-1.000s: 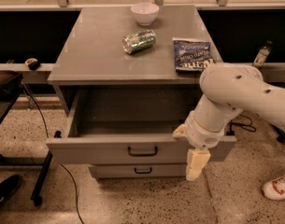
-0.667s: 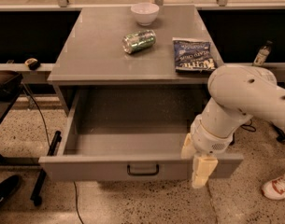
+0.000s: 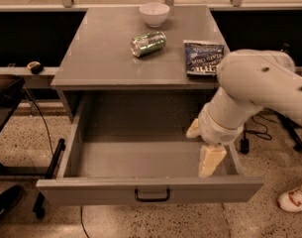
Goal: Open top drawer
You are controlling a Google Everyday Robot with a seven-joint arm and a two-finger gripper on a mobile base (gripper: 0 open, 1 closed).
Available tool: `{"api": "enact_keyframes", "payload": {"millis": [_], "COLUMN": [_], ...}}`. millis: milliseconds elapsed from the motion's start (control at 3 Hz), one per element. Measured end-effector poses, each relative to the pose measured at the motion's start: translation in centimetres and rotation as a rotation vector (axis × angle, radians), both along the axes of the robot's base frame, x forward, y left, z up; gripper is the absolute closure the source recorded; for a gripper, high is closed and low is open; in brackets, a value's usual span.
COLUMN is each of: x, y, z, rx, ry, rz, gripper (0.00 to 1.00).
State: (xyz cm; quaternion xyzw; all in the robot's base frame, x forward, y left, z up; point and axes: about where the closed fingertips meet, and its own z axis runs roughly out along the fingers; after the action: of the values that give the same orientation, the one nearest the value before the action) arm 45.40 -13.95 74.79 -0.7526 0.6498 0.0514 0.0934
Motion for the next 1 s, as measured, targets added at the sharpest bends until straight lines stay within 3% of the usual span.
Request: {"api": "enact_keyframes", "payload": {"millis": [333,667,1000], "x": [3.7,6.2,6.0], "y": [0.7,1.6,1.9], "z": [-1.8,-5.9,-9.1], "rx": [-0.008,0.011,0.041], "ry": [-0.007,0.026,0.064], "rz": [-0.016,-0.053,-0.093], "gripper": [0.35,0.37,0.6]}}
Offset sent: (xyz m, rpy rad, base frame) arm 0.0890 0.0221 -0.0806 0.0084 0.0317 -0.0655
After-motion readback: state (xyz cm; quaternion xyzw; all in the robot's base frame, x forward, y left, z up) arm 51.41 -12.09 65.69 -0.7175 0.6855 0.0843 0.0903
